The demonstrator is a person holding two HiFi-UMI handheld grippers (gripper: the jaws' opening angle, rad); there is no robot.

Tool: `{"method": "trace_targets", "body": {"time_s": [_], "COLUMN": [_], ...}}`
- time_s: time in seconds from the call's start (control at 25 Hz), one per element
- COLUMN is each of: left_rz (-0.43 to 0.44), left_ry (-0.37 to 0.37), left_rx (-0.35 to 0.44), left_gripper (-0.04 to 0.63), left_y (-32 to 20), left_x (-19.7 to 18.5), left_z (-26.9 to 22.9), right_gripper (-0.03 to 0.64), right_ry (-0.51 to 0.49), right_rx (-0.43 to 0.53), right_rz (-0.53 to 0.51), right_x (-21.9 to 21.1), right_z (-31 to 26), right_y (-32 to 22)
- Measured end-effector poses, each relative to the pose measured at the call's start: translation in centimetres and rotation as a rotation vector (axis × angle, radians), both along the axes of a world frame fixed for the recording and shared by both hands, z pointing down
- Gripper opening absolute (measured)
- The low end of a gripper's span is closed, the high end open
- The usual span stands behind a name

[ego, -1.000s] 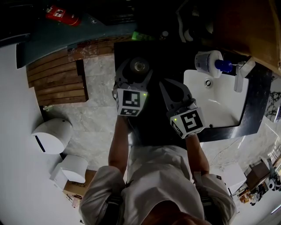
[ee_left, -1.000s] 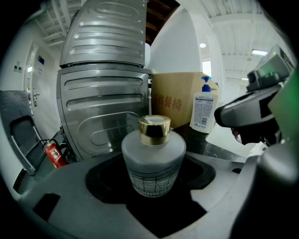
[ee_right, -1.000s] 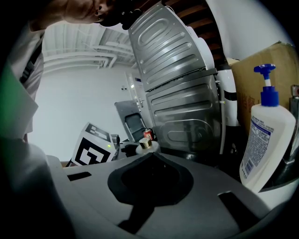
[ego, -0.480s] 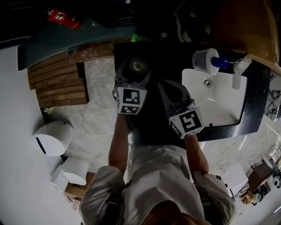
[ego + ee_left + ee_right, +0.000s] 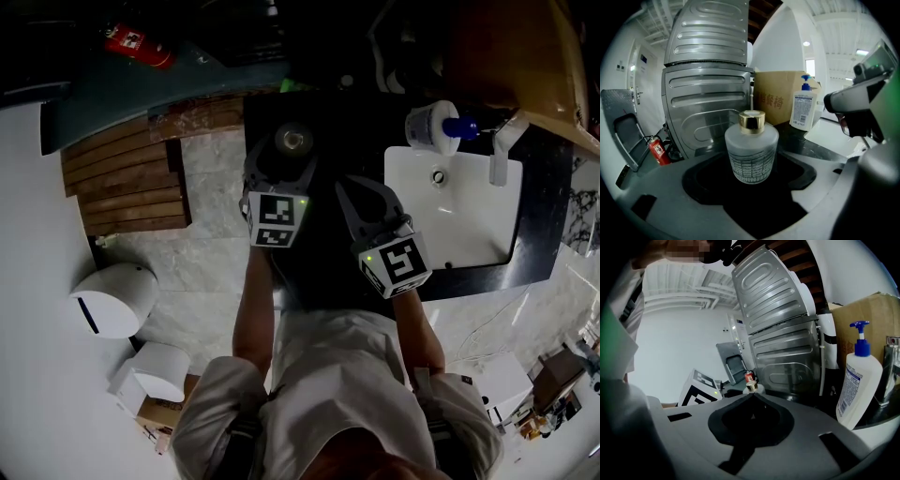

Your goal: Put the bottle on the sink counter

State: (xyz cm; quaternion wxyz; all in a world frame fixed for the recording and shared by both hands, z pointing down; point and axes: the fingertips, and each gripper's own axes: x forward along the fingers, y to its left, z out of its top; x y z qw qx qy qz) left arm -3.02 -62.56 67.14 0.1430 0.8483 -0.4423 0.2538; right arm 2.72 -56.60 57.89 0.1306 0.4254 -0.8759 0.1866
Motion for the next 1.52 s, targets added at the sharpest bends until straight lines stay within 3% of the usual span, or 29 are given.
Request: {"method": "trace_targets", "body": {"time_s": [0.2,0.36,0.68,0.72,0.8,0.92,1.08,1.2,1.52], "left_rz": [-0.033,-0.058,-0.065,-0.07,-0.084,-0.084,-0.125,-0.138,-0.132], "left_ry": [0.01,0.064,0.14,0.145,0.15,0.159,0.188,0.199,0.246], "left_rx": [0.011,0.015,0.107,0.124,0.162,0.216,0.308,0.357,0.401], "left_gripper": [0.328,0.327,0.324,0.31,0.223,0.189,0.045,0.015,0.002], "left_y": [1.1,2.6,5.3,5.7,6.5,7.9,9.5,10.8,14.4], "left_x": [-0.7,-1.2,-1.9,-2.0,-2.2,-2.1,-2.2,-2.3,-1.5], "left_z": [-0.3,-1.6,-7.1,-7.9,-9.7,-12.5,-16.5,-18.7,-22.5], "right_gripper": [-0.003,-0.003,-0.003,-0.003,-0.003,-0.003,-0.003,-0.003,-0.005], "right_ry": [0.006,0.01,-0.004,-0.006,-0.011,-0.024,-0.03,-0.029,-0.032], "right_rx": [0.009,0.024,0.069,0.077,0.094,0.13,0.184,0.216,0.32], "right_rz": [0.008,0.015,0.005,0.003,-0.004,-0.012,-0.027,-0.039,-0.084], "right_x": [0.4,0.8,0.9,0.9,0.9,0.9,1.3,1.6,1.9], "right_z": [-0.5,-1.2,-3.2,-3.6,-4.6,-6.6,-9.1,-10.6,-14.4], "right_y": [0.5,0.9,2.4,2.6,3.2,4.0,5.2,6.1,9.5]}}
